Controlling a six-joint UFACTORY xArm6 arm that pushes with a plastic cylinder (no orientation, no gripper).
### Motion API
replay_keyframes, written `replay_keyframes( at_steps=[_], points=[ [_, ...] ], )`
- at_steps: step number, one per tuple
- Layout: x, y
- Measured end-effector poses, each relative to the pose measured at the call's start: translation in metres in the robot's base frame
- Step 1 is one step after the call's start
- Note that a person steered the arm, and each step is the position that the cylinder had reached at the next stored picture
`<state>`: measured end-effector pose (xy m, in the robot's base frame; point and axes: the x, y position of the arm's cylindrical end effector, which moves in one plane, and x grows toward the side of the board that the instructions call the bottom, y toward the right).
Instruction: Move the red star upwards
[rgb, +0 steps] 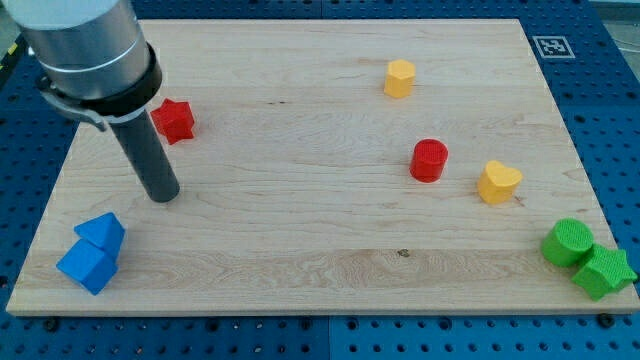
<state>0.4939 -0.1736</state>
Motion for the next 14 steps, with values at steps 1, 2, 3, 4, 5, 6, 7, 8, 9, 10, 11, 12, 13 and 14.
replay_keyframes(
  at_steps=[1, 2, 3, 4, 5, 6, 7, 8, 9, 10, 11, 12, 13, 14],
  points=[
    [-0.022, 0.001],
    [-0.033, 0.001],
    [-0.039, 0.001],
    [-0.039, 0.001],
    [-0.039, 0.001],
    [-0.041, 0.001],
    [-0.042, 0.001],
    [-0.044, 0.001],
    [-0.049, 0.001],
    [-0.051, 0.002],
    [-0.061, 0.002],
    [-0.067, 0.002],
    [-0.069, 0.0],
    [-0.069, -0.015]
  ],
)
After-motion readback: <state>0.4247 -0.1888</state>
